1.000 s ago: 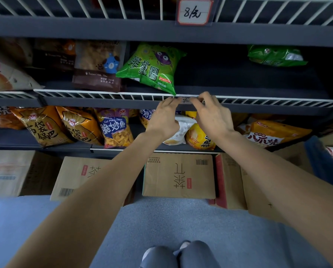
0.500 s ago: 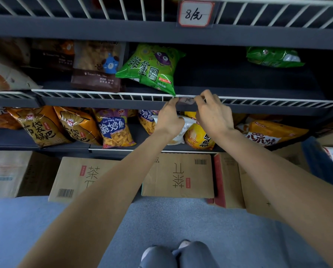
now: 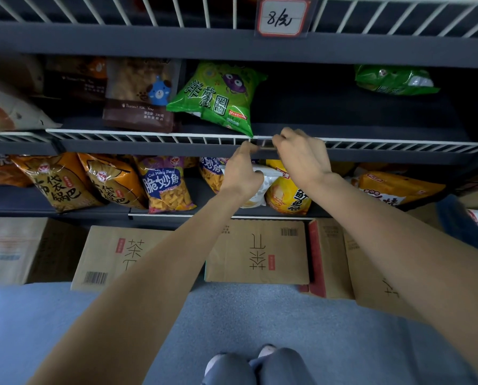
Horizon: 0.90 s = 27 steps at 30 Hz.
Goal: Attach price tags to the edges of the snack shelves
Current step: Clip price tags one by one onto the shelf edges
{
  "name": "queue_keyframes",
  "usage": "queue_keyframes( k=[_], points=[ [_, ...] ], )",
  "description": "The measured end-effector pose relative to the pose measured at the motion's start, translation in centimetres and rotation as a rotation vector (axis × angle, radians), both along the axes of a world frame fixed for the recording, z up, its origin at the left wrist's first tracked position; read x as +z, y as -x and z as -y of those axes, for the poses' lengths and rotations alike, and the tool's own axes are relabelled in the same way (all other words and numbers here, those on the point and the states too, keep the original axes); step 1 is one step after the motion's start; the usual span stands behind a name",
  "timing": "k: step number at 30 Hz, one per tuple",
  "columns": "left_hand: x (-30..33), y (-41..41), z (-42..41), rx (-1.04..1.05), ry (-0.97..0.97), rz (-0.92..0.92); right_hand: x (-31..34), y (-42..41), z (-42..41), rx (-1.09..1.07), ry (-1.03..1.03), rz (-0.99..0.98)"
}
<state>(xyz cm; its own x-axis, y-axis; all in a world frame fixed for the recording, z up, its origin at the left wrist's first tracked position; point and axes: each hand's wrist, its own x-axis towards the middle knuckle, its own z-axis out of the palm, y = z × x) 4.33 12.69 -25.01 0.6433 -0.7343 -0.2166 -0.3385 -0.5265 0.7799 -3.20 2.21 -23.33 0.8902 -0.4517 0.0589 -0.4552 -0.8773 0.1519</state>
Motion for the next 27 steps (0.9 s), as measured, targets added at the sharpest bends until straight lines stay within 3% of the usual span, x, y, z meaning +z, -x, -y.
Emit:
queue_keyframes(
  k=[5, 14, 27],
  points=[
    [-0.3, -0.3, -0.2, -0.046, 0.007, 0.1, 0.7, -0.4, 0.1, 0.05, 0.056, -0.09],
    [-0.4, -1.2, -0.3, -0.094, 0.027, 0.041, 0.5, -0.2, 0.4, 0.068, 0.047, -0.105],
    [-0.2, -1.5, 1.6, -0.015, -0.06, 0.07, -2.8, 0.4, -0.7, -0.275, -0.213, 0.364]
  ],
)
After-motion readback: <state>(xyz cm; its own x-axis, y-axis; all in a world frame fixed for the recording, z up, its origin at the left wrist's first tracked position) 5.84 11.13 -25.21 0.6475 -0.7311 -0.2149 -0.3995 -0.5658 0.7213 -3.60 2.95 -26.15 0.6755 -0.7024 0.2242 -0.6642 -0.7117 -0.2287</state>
